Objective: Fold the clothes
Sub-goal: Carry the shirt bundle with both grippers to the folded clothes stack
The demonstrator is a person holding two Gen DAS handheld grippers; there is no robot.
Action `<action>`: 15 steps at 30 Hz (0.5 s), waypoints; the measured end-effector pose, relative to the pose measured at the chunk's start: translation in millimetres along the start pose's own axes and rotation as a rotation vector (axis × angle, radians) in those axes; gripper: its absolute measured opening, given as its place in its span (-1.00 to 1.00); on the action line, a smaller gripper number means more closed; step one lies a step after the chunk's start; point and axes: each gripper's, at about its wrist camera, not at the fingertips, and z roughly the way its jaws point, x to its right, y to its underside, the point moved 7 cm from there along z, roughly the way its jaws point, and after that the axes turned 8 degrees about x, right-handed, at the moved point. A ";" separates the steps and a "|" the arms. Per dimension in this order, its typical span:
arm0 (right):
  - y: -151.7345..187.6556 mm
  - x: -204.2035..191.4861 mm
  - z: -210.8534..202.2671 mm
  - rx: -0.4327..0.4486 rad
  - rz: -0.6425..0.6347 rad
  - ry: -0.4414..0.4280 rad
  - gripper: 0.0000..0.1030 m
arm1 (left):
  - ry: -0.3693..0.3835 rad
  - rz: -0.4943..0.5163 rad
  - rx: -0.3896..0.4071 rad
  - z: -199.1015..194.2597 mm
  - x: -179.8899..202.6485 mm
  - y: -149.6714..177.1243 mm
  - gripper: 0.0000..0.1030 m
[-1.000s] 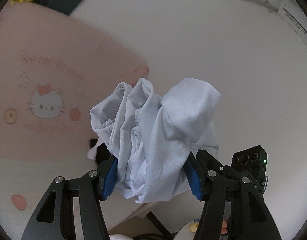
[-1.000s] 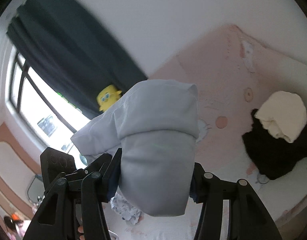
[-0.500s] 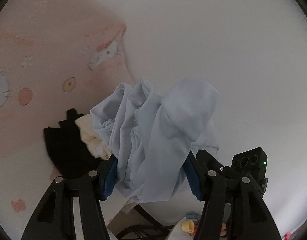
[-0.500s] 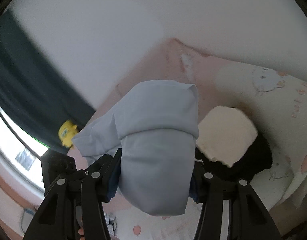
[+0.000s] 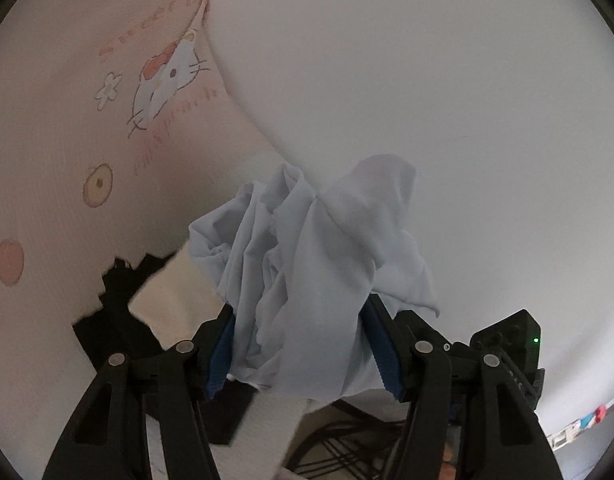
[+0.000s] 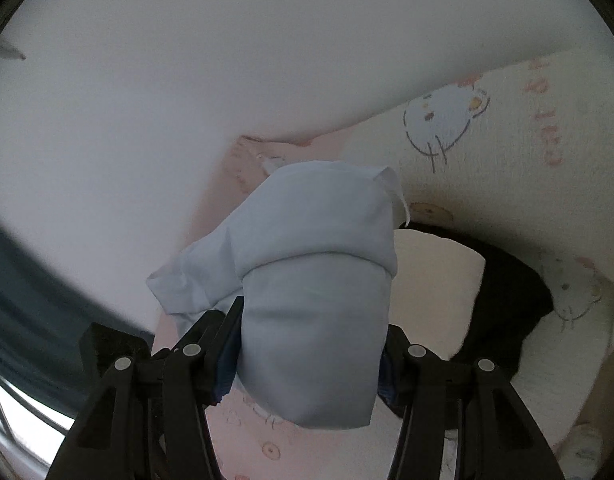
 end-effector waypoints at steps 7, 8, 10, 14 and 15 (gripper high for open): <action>-16.3 19.1 26.3 0.062 0.005 0.109 0.05 | 0.071 -0.074 -0.100 54.9 -28.2 -4.6 0.11; -15.9 27.2 30.8 0.060 0.011 0.132 0.05 | 0.070 -0.083 -0.123 63.7 -33.7 -0.7 0.12; -9.3 50.3 42.9 0.026 0.039 0.180 0.05 | 0.038 -0.088 -0.164 78.7 -49.4 12.0 0.15; 1.3 79.9 59.8 0.000 0.041 0.204 0.07 | 0.018 -0.053 -0.174 92.0 -66.6 28.1 0.21; 0.6 77.6 59.3 0.009 0.042 0.199 0.08 | 0.019 -0.044 -0.167 91.1 -66.3 28.3 0.22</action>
